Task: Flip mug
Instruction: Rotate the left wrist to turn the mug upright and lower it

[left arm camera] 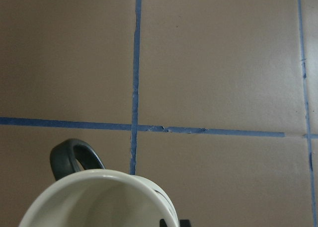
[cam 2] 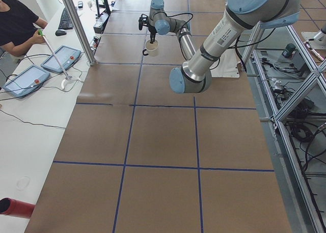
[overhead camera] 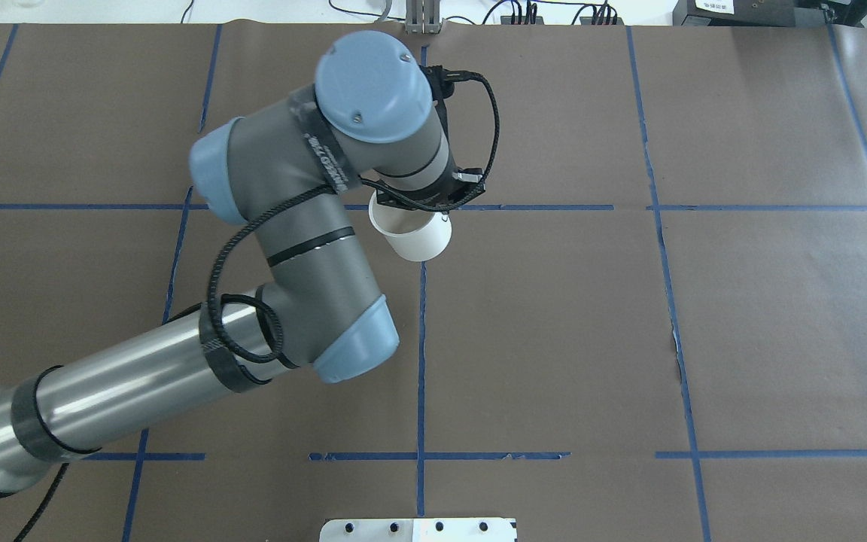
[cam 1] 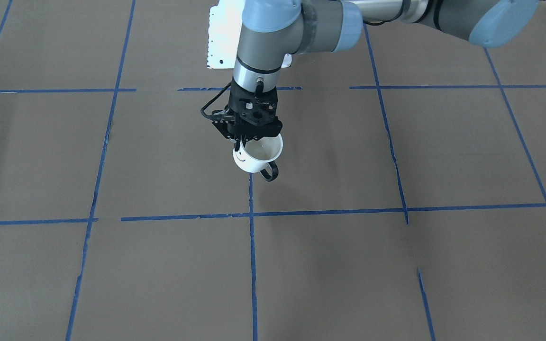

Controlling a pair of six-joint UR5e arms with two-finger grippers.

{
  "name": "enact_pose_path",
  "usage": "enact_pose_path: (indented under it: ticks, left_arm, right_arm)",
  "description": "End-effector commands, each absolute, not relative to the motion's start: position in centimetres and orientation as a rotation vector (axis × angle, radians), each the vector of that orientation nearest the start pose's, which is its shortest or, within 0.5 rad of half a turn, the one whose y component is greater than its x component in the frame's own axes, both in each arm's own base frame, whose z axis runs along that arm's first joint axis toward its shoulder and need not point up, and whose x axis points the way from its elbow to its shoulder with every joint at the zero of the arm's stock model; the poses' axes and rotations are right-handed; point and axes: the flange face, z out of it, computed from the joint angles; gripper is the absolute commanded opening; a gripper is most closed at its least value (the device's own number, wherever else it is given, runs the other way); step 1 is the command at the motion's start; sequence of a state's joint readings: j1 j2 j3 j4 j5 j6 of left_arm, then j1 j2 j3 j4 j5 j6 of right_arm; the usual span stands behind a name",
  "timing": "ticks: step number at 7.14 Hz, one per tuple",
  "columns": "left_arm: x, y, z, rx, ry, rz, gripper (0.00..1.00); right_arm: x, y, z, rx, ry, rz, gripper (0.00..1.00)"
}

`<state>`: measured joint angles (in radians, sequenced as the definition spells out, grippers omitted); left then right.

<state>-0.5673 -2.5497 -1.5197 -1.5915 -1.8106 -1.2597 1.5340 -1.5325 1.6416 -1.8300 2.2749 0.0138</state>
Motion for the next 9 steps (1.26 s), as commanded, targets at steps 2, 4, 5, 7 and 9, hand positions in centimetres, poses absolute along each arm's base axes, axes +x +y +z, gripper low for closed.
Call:
enact_pose_path:
  ticks: [2,4,5,7,9]
  left_arm:
    - [62.2,-46.1,6.8,0.231,0.781,-0.114,0.00]
    - [63.6,-45.7,8.4,0.256,0.738,-0.074,0.00]
    - [64.1,-45.6,8.9,0.253,0.728,-0.064,0.00]
    - [64.3,-45.7,9.7,0.252,0.725,-0.061,0.00]
    - [64.4,-45.5,9.4,0.260,0.743,-0.056,0.00]
  right_arm:
    - [5.1,-49.6,63.5,-0.162,-0.699,0.031,1.00]
    - [5.1,-49.6,63.4,-0.160,-0.699,0.030,1.00]
    - [5.1,-49.6,63.4,-0.160,-0.699,0.030,1.00]
    - [5.1,-49.6,63.4,-0.160,-0.699,0.030,1.00]
    - [5.1,-49.6,63.4,-0.160,-0.699,0.030,1.00]
